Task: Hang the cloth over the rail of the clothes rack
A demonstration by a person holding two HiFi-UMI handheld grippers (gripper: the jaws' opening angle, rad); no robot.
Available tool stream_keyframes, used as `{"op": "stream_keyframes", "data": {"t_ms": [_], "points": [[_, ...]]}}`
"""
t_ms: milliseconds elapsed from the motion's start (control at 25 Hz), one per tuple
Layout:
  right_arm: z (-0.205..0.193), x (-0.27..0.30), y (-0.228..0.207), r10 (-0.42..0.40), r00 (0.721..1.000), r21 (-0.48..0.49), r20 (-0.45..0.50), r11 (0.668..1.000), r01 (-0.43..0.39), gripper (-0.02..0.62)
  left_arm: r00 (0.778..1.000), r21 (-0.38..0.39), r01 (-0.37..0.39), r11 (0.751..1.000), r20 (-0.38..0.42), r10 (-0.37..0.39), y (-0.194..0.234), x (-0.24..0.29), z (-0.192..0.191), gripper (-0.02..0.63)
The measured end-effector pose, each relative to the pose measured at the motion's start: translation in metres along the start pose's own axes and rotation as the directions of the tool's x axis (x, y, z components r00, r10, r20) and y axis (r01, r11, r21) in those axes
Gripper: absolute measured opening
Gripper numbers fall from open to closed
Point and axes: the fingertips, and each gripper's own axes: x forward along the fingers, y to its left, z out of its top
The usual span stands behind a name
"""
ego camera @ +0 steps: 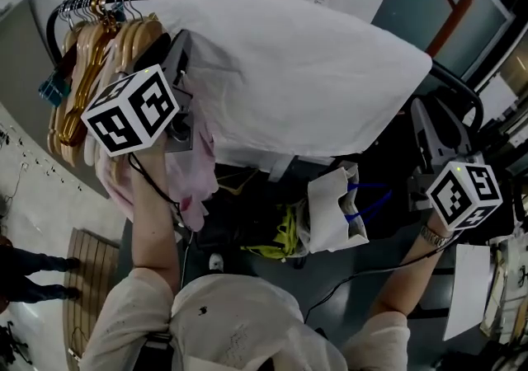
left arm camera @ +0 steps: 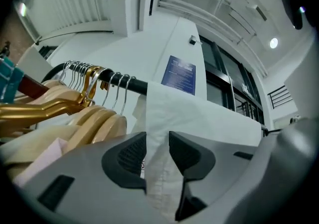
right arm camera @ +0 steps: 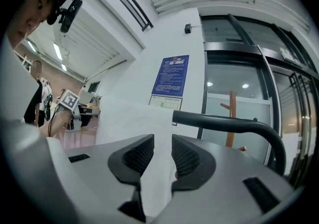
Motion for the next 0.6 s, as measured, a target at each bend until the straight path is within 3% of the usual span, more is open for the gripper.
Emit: {"op": "stream_keyframes", "data": {"t_ms": [160, 360, 480, 600], "points": [[-0.002, 0.002, -0.007, 0.029, 0.999, 0.073, 0.03, 0.997, -0.031, 0.098, 1.0, 0.012, -0.003, 1.0, 0.019, 0.003, -0.001, 0.001, 0.005, 0.127], [-0.01, 0.019, -0.004, 0.088, 0.996, 0.098, 0.033, 0.991, -0.09, 0.098, 0.996, 0.046, -0.078, 0.996, 0.054, 0.075, 0.012, -0.012, 0.015, 0.142], [-0.009, 0.017, -0.009, 0.133, 0.991, 0.088, 0.034, 0.987, -0.135, 0.119, 1.0, 0.07, 0.017, 0.997, 0.019, -0.018, 0.0, -0.005, 0.017, 0.228], [-0.006, 0.016, -0.008, 0.167, 0.984, 0.051, 0.061, 0.984, -0.17, 0.129, 0.995, 0.071, 0.102, 0.992, -0.002, -0.102, -0.007, 0.0, 0.013, 0.238]]}}
